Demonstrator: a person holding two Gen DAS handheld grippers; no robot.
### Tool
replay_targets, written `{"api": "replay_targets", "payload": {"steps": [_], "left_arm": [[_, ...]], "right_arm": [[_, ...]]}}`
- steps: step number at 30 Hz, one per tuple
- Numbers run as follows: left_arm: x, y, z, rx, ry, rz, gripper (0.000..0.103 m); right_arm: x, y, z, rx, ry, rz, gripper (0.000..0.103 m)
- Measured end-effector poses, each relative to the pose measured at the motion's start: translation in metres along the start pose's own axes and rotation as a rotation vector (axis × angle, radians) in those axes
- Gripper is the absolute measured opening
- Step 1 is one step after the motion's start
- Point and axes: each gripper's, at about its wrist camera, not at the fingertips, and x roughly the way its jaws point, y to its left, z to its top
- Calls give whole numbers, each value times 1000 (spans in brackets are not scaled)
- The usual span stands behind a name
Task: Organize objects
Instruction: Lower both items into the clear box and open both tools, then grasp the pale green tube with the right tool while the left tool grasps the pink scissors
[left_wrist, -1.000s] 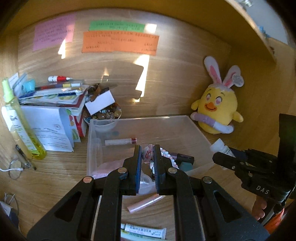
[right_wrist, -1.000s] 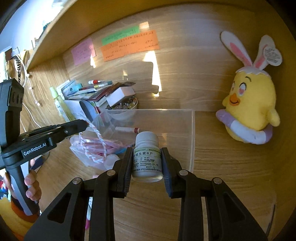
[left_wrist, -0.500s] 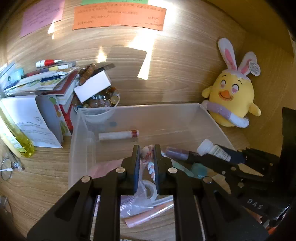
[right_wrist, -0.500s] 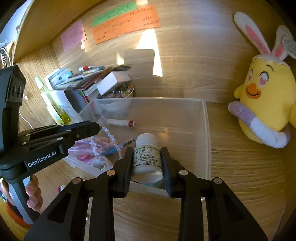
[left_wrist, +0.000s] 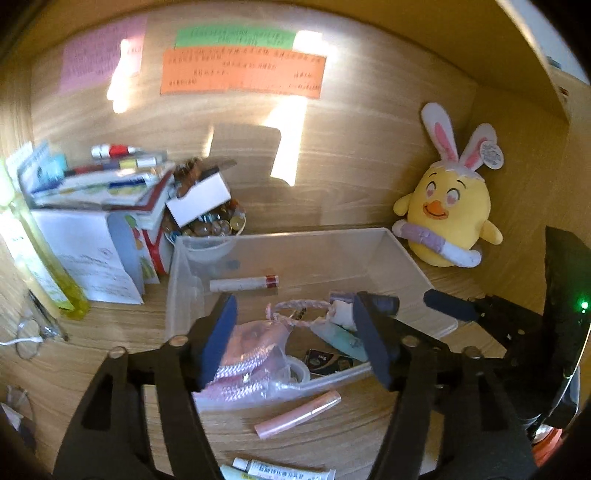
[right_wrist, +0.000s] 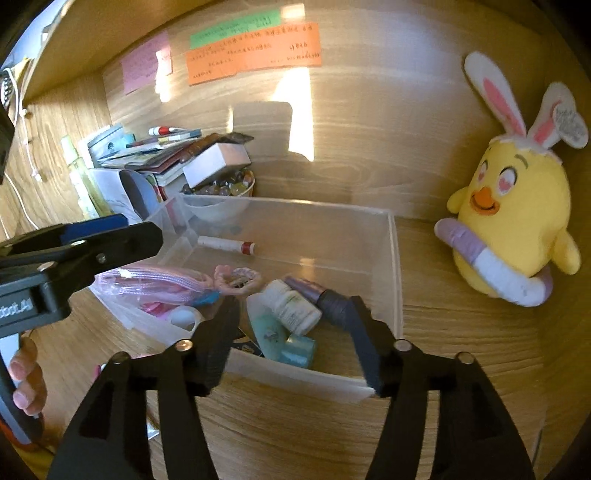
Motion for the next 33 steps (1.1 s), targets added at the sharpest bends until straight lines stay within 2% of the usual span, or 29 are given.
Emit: {"api": "replay_targets", "payload": {"steps": [4,10,14,18,23,25,28,33], "left_arm": [[-18,-3,-5,18,-29,12,97],[-41,7,-24,-16,-19,17,100],[-47,16,-45,-21,14,40,102],[-39,26,-73,-28,108,77,102],[-31,33,-108,-63,194,75,102],[-25,29,-123,-46,225,79,102],[-16,23,-136,-21,259,116,102],[-21,25,-148,0,251,136,102]], "right_arm": [[-14,6,-2,-16,-27,-12,69],[-33,9,-14,-6,-40,7,79],[-43,13,-25,-12,-33,18,79],[-48,20,-40,-22,-13,39,79],[-45,31,-61,-34,24,66,79],[-42,36,-68,-43,42,70,79],[-39,42,-77,-50,63,78,79],[-34,52,-90,-68,98,128,79]]}}
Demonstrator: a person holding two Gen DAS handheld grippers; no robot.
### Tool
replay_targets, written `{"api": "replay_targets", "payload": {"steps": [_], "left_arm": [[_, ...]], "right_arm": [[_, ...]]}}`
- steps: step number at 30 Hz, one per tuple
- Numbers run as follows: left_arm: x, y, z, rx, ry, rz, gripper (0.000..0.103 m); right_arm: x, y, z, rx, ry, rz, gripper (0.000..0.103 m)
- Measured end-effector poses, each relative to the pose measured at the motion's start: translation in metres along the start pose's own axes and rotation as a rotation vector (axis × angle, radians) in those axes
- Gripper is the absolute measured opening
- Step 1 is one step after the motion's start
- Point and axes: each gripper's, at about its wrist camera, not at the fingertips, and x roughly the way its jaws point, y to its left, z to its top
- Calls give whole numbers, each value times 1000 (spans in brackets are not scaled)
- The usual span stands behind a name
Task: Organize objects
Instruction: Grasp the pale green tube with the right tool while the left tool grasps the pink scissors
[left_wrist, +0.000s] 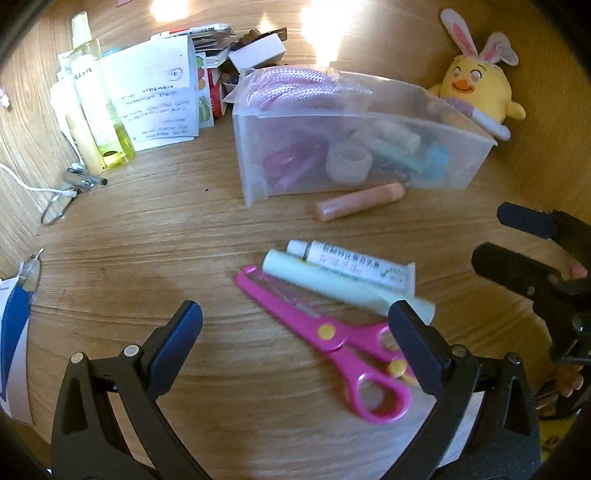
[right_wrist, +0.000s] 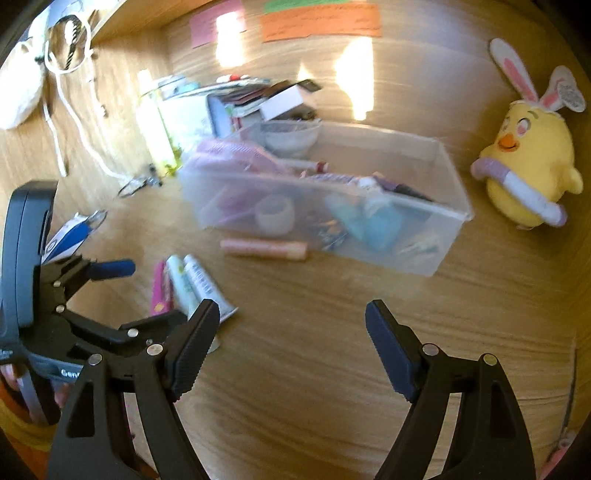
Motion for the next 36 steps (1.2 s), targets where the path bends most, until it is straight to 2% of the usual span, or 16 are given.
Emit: {"api": "replay_targets", "payload": {"steps": [2,4,7,11,13,15,17,19,20,21,22,26,32,36], "left_arm": [[0,3,-7,6,3,-2,102],[-2,6,-11,-1,6,-10,102],[-8,16,-13,2,1,4,102],[-14,30,-15,-2,12,16,102],[-17,40,-15,-32,21,13,102],[-19,47,-15,-71,25,-11,102],[-21,55,-15,-118,27,-39,102],[-22,59,-16,-151,25,-62,102],[-23,61,-17,-166,22,-70,98],[-22,64,-18,-177,28,-81,89],[-23,64,-18,-175,23,-76,84],[-25,63,-18,-164,18,-86,72],[-18,46,-15,-76,12,-67,66],[-14,36,-11,-23,3,-52,58]], "right_arm": [[6,5,-4,-17,25,20,78],[14,10,-7,-31,47,26,67],[26,15,-9,-42,90,45,56],[27,23,-9,-58,93,70,55],[25,27,-9,-72,84,58,54],[23,30,-7,-67,75,87,51],[22,34,-5,-72,74,116,45],[26,41,-4,-93,81,144,34],[28,44,-3,-102,89,153,31],[33,48,-3,-115,101,166,26],[36,52,-2,-124,108,176,24],[47,62,-1,-159,117,188,20],[63,69,3,-188,149,189,19],[64,69,3,-203,135,167,17]]}}
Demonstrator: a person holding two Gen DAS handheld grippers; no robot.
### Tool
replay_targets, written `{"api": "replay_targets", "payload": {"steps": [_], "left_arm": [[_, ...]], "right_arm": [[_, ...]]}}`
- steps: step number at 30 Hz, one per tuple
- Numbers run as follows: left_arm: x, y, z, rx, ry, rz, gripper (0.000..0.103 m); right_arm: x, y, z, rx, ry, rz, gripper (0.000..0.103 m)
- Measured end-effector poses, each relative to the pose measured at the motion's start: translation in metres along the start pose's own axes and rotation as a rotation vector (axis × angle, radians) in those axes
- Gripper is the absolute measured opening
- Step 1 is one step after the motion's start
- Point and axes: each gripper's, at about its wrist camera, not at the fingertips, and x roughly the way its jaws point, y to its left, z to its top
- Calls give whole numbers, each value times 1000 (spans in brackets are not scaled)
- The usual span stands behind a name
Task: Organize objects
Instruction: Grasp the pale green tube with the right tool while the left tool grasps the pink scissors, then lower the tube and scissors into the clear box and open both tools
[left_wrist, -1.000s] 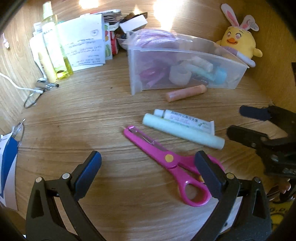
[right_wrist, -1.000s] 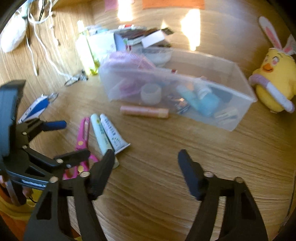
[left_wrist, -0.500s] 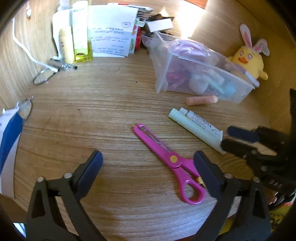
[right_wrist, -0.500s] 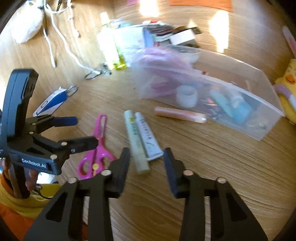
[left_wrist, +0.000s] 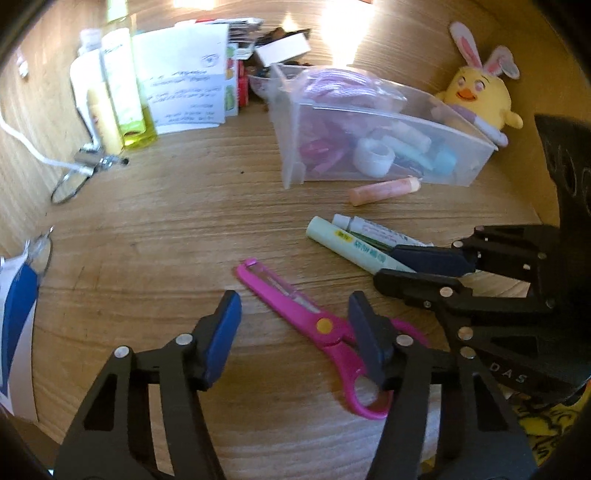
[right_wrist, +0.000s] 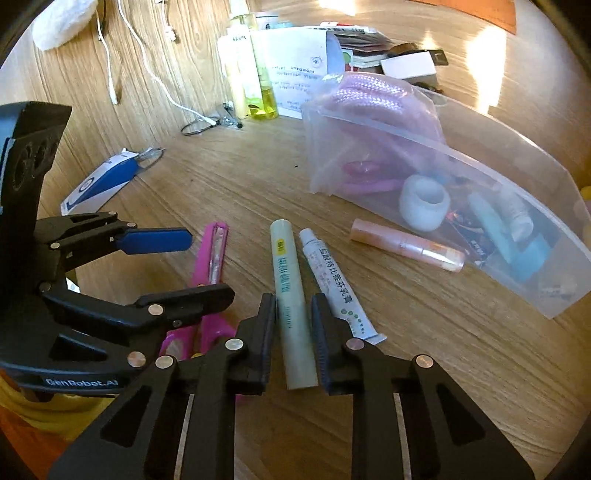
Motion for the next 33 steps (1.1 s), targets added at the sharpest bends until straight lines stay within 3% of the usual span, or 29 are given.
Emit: {"api": "replay_targets", "payload": {"steps": [8,15,23,33], "left_arm": [[8,-18,6,71,-16,5,51],[9,-29,7,98,-16,22,20],[-2,-21,9,40,-28,5,16],[-51,-31,35,54,-190,-39,15]], "right_arm": [[-14,-19,-16,33,-15,-35,14],[-27,-27,-27,69,-40,-55,14],[-49,-29,-24,81,-120,-65,14],[-86,-50,-14,155,-223,-114,14]]}}
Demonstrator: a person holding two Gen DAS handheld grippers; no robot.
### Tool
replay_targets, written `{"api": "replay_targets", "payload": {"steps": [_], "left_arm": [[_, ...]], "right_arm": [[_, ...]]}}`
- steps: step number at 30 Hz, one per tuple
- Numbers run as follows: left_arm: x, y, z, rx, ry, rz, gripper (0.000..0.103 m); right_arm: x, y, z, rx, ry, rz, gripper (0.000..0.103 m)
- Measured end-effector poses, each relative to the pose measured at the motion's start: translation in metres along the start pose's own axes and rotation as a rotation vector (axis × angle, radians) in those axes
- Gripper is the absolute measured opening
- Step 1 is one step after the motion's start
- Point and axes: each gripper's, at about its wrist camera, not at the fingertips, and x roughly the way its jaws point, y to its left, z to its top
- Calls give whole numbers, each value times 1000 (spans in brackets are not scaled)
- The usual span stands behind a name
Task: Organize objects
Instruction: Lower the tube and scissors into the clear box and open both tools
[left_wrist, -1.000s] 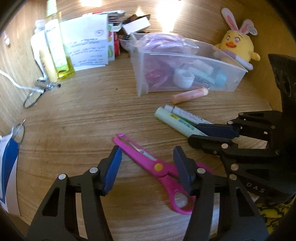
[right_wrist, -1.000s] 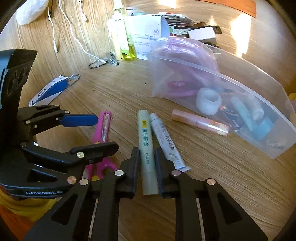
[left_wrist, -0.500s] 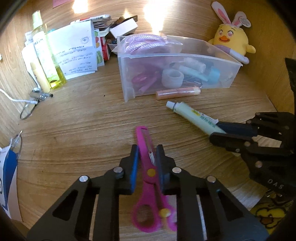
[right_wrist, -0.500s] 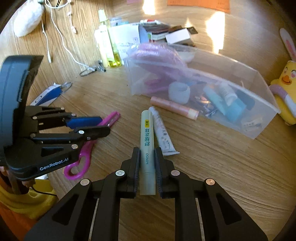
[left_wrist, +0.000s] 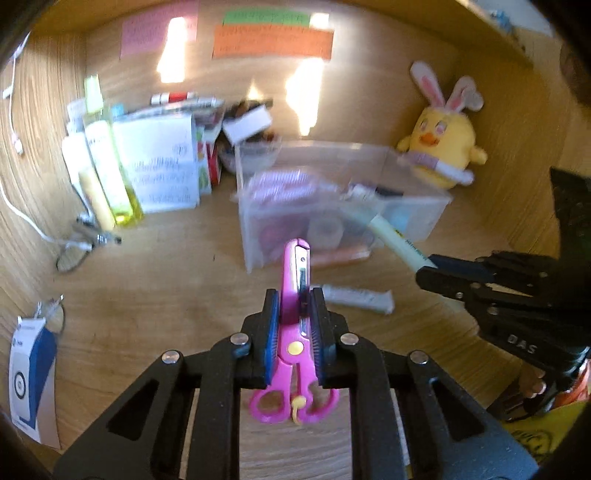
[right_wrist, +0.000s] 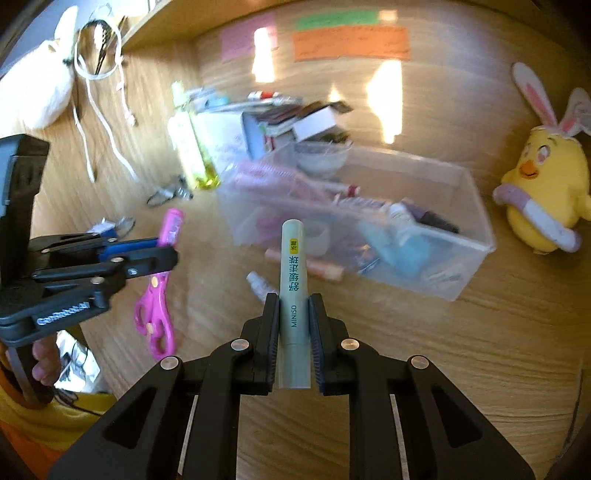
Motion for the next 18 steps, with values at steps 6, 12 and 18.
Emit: {"api": "replay_targets", "payload": {"steps": [6,12,18], "left_arm": [[-13,-3,18,-10,-68,-36,5],[-23,-7,36,-5,-132,-52,5],[-29,-13,60,5,-180,-85,5]], "right_arm": [[-16,-10,12,23,-56,-35,14],[-24,-22,23,43,-94,-66,14],[-33,-35,36,58,-132,-92,14]]}}
